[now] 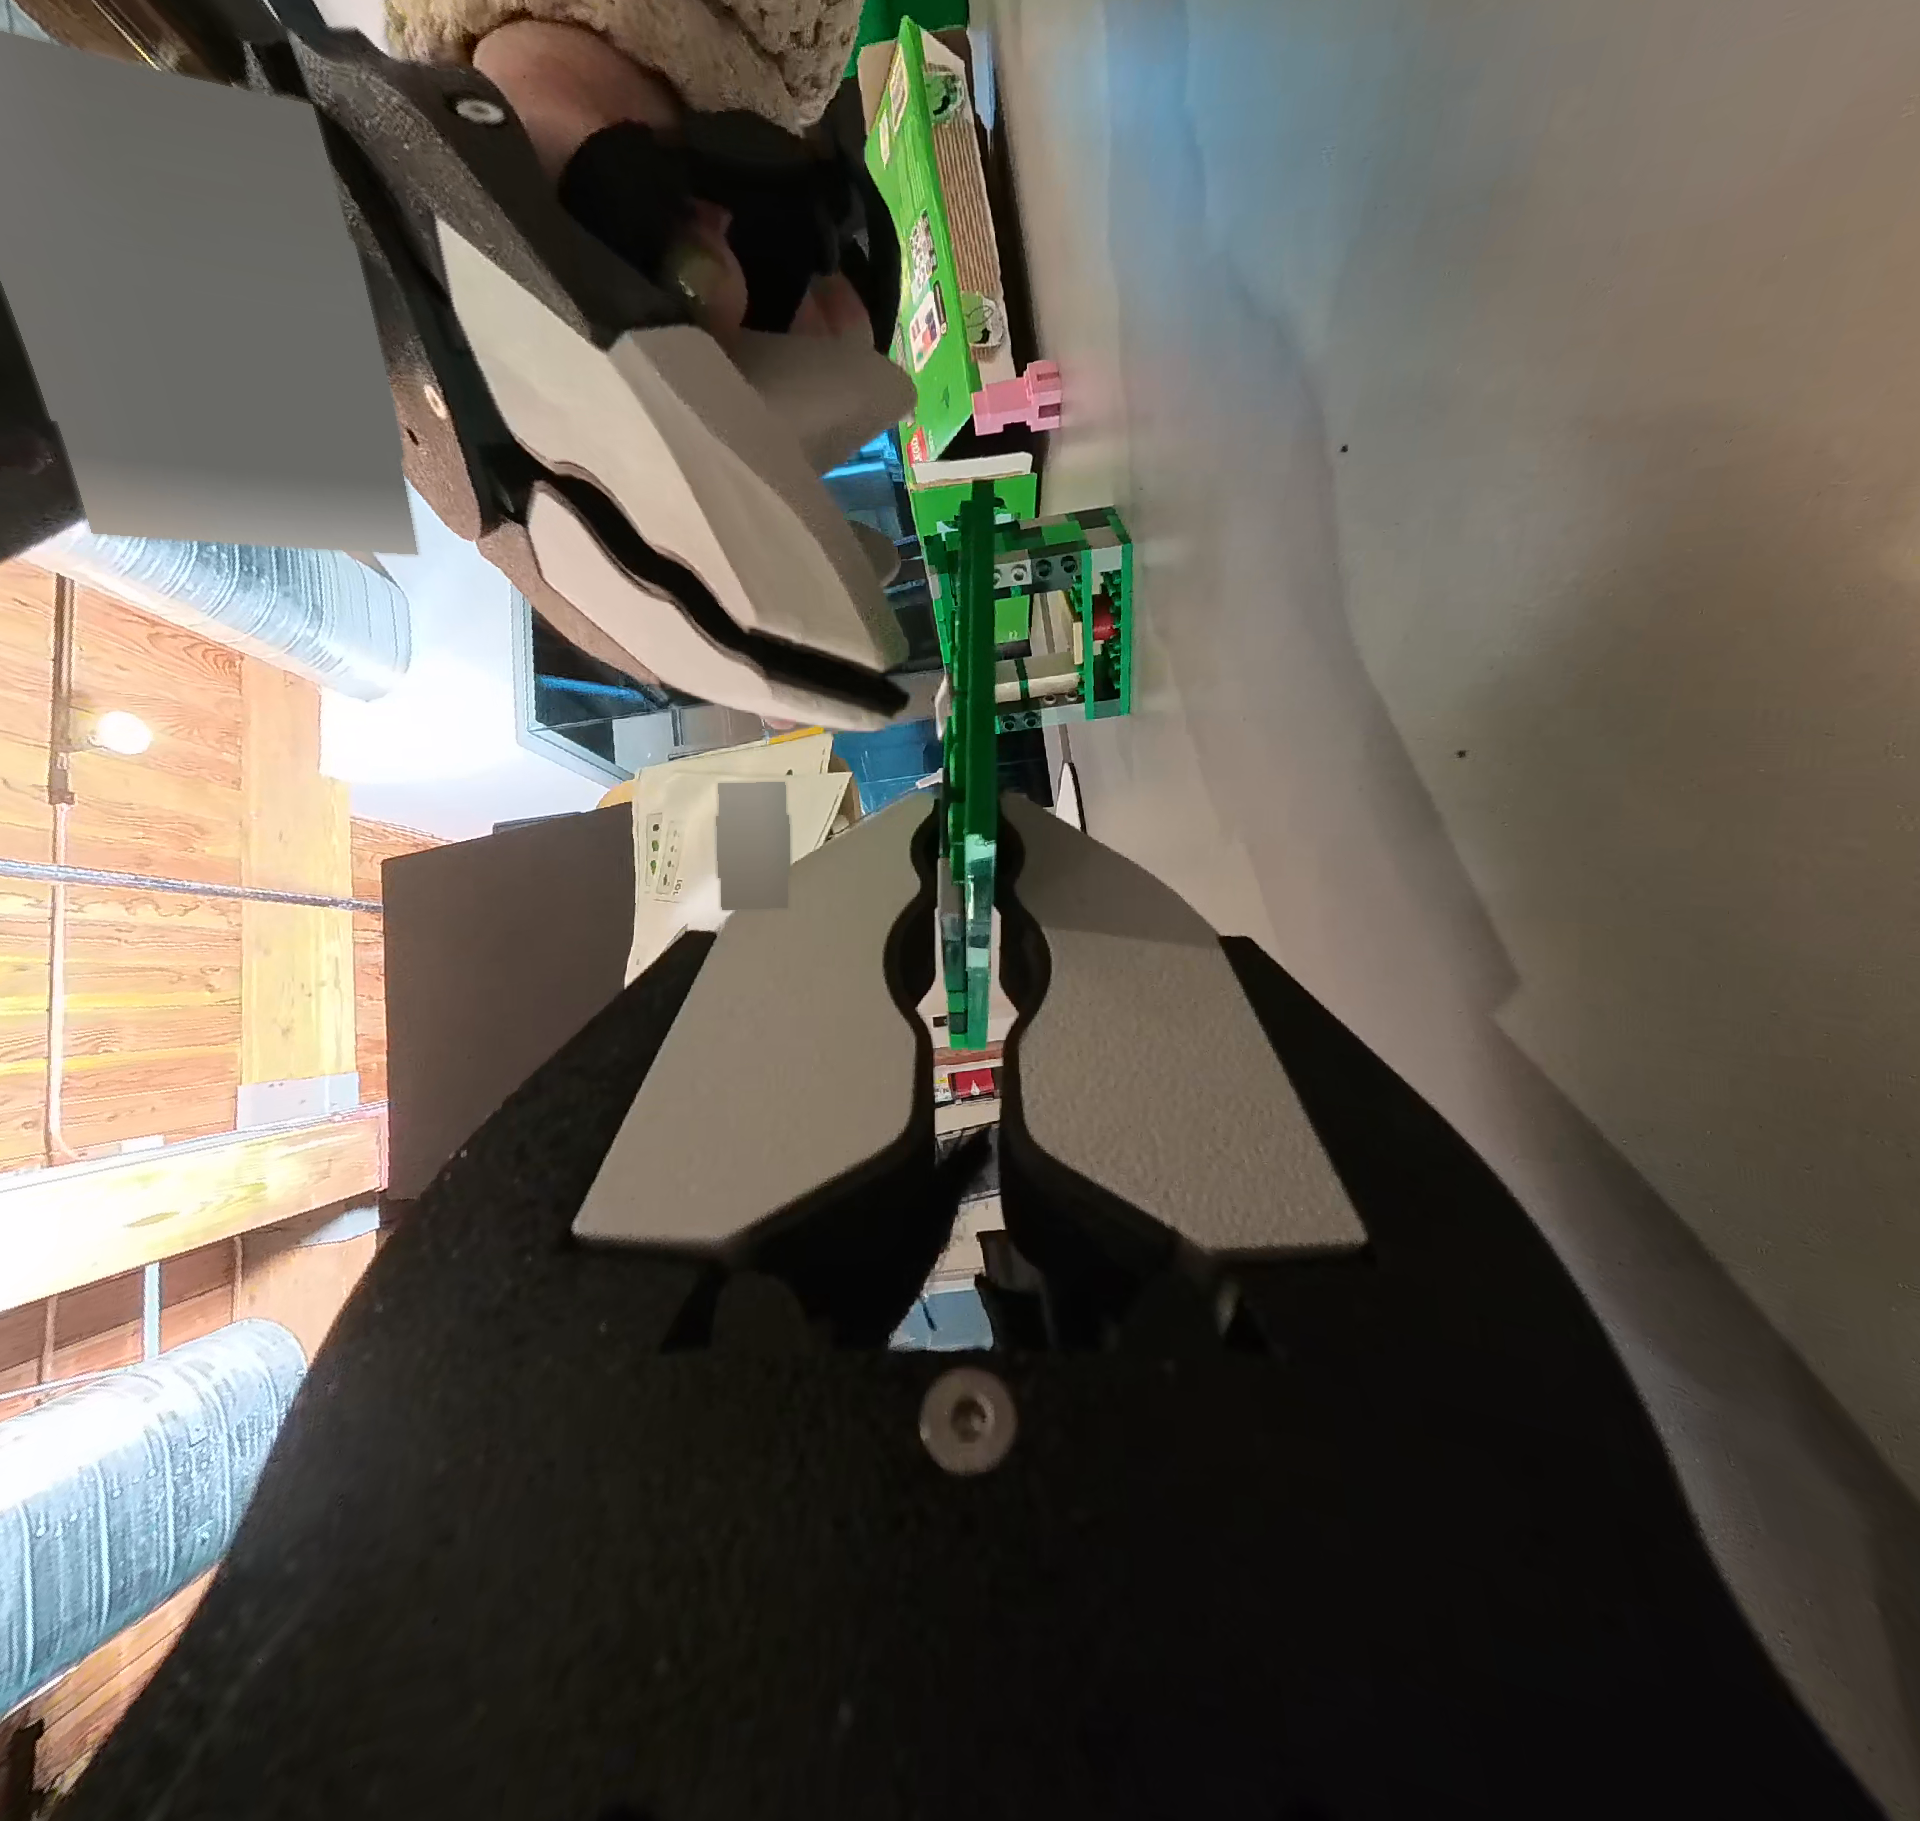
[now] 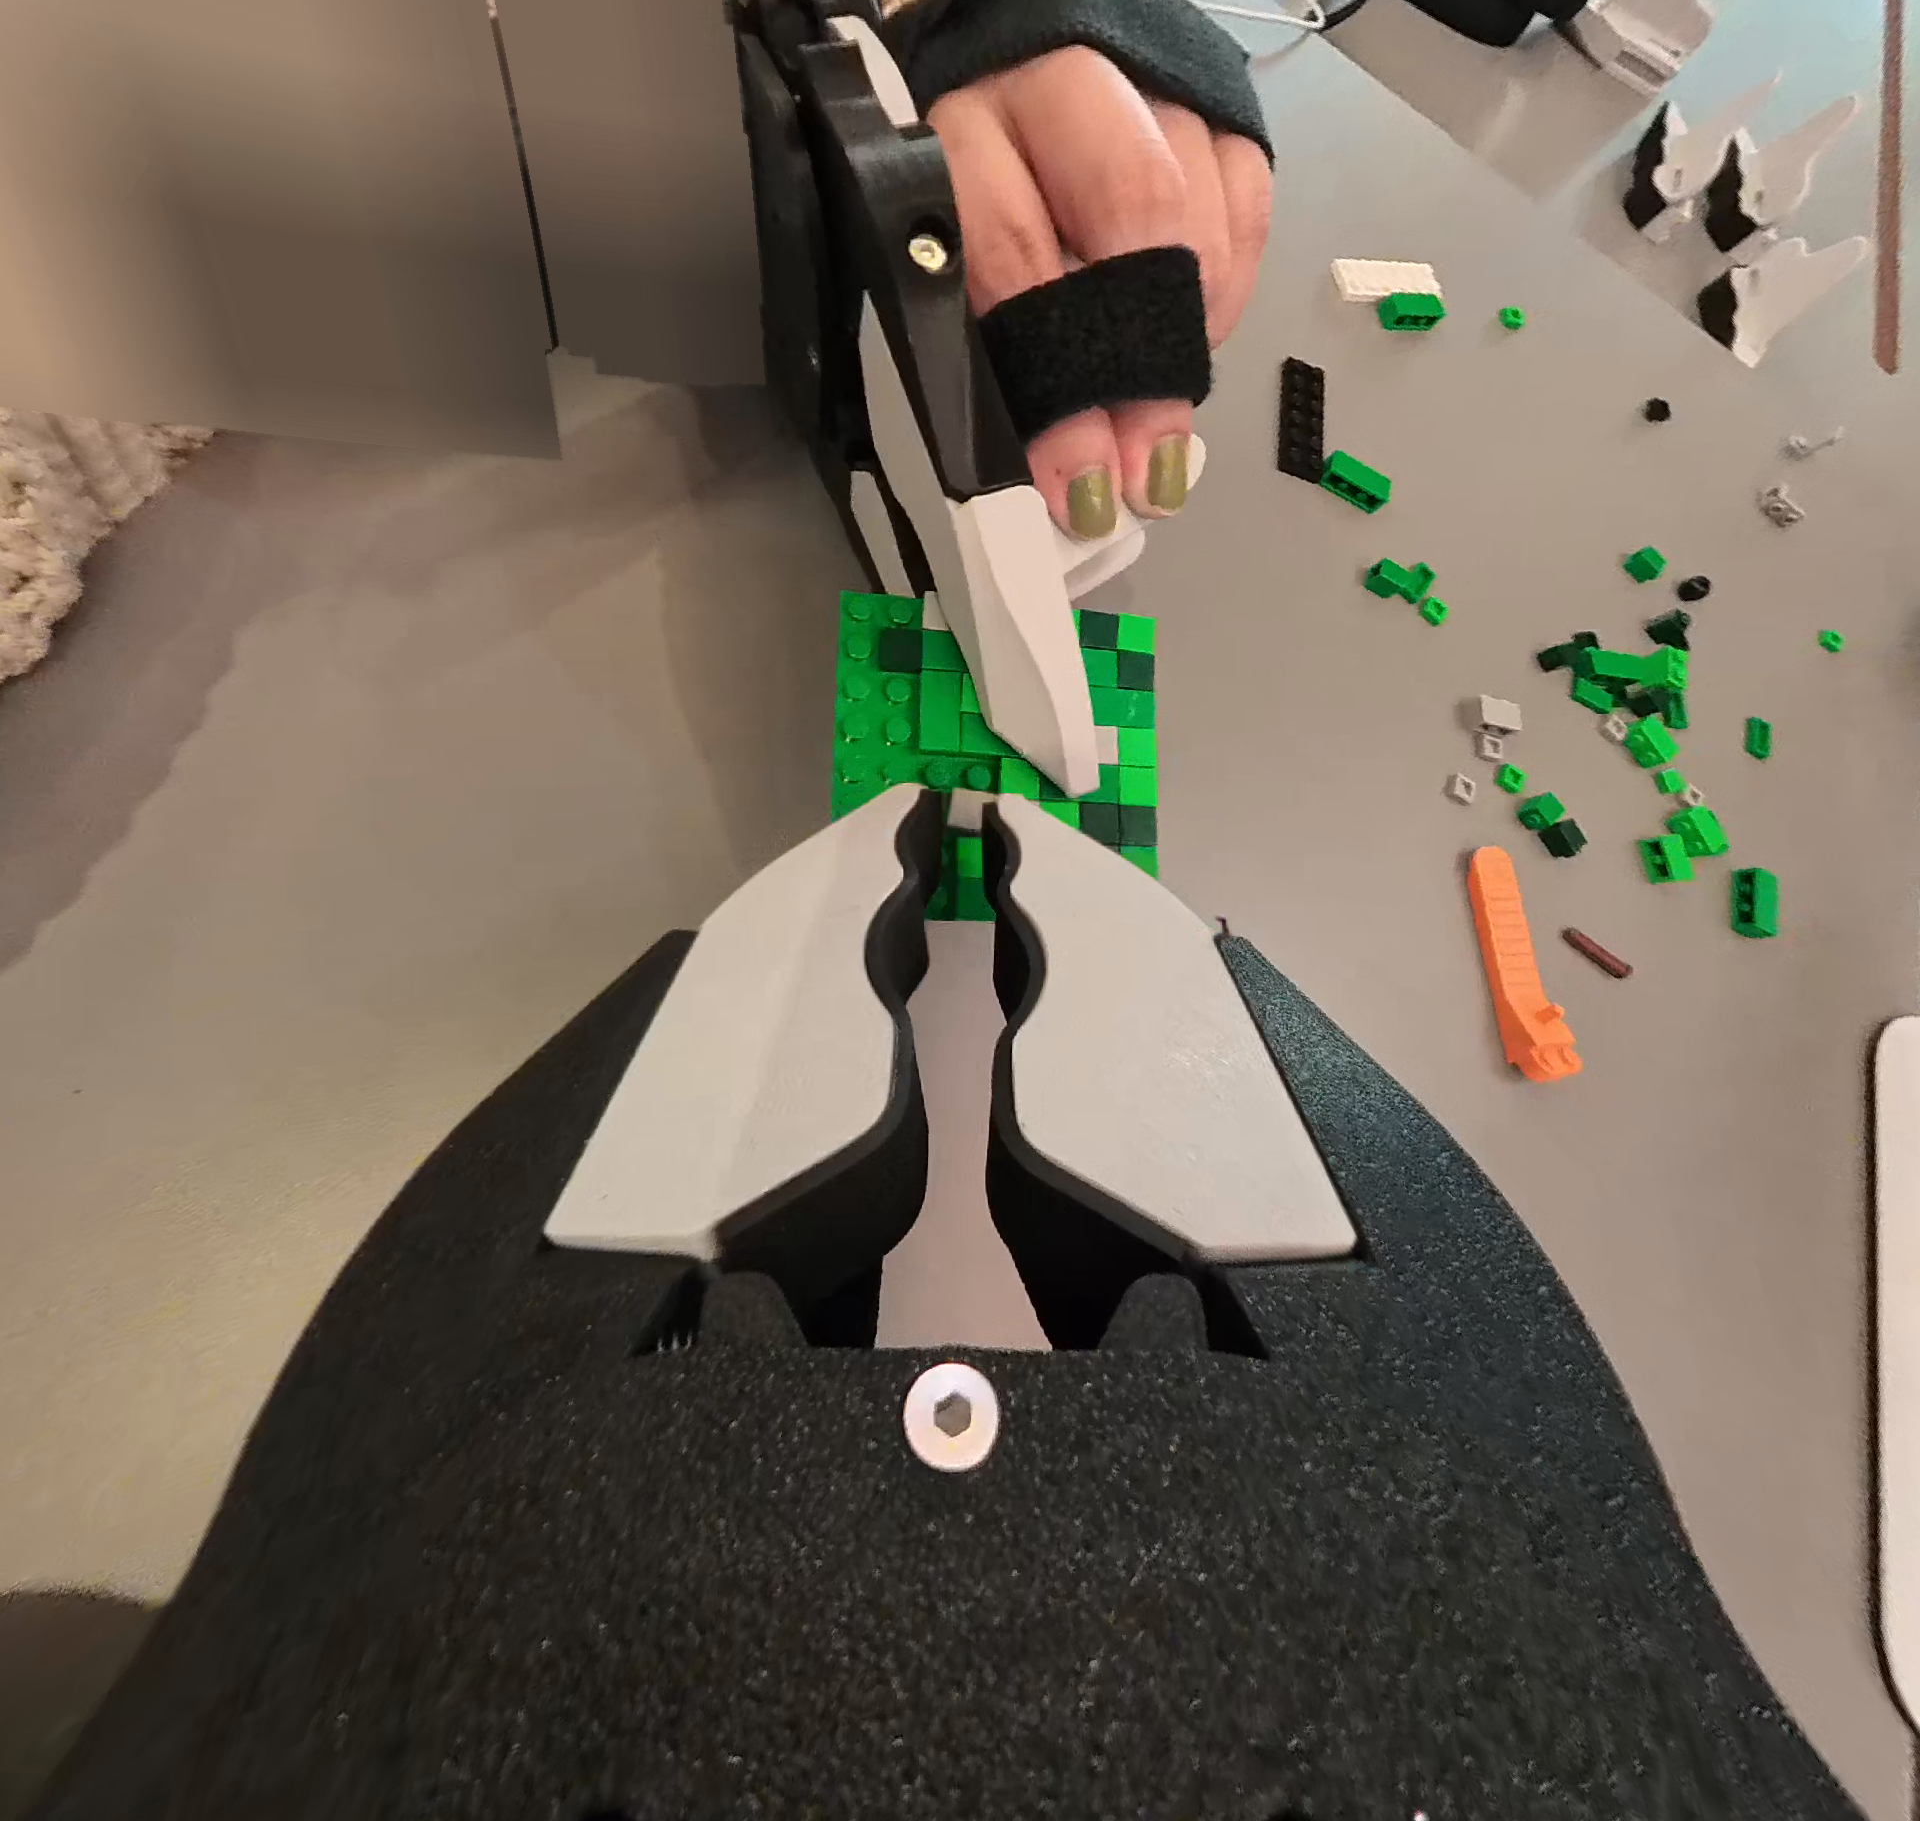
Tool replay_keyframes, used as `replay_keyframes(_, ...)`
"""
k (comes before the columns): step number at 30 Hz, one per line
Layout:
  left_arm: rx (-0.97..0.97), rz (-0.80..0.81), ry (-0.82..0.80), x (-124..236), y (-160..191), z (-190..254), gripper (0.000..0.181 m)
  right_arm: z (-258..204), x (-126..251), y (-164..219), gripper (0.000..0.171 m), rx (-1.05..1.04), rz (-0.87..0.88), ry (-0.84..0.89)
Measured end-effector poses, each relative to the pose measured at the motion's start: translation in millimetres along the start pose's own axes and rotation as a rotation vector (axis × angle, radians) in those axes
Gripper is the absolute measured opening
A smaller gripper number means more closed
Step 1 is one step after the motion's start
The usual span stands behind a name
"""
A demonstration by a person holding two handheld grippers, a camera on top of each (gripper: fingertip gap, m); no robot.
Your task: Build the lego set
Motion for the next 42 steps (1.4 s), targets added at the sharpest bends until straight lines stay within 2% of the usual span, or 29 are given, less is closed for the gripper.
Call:
replay_keyframes(13, -0.004, 0.012, 0.005, 0, -3, 1, 0.006, -4, -7, 1, 0.006, 0.114, -0.11, 0.067)
replay_keyframes(20, 0.002, 0.005, 0.006, 0, -2, 2, 0.006, -2, -3, 1, 0.0, 0.108, -0.089, 0.07)
replay_keyframes(28, 0.008, -0.001, 0.012, 0, -1, 3, 0.006, -8, 0, 1, 0.0, 0.099, -0.084, 0.007)
replay_keyframes(42, 0.01, -0.003, 0.009, 0, 0, 3, 0.006, -7, 3, 5, 0.004, 0.081, -0.109, -0.003)
Point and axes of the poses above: each gripper's, where its closed fingertips meet, x back along the fingers, y out of its underside, z = x × y across the jaws, the point moved 4 cm from there along x, back along the fingers, and after that the axes turned 2 degrees about z, right-handed, at the moved point
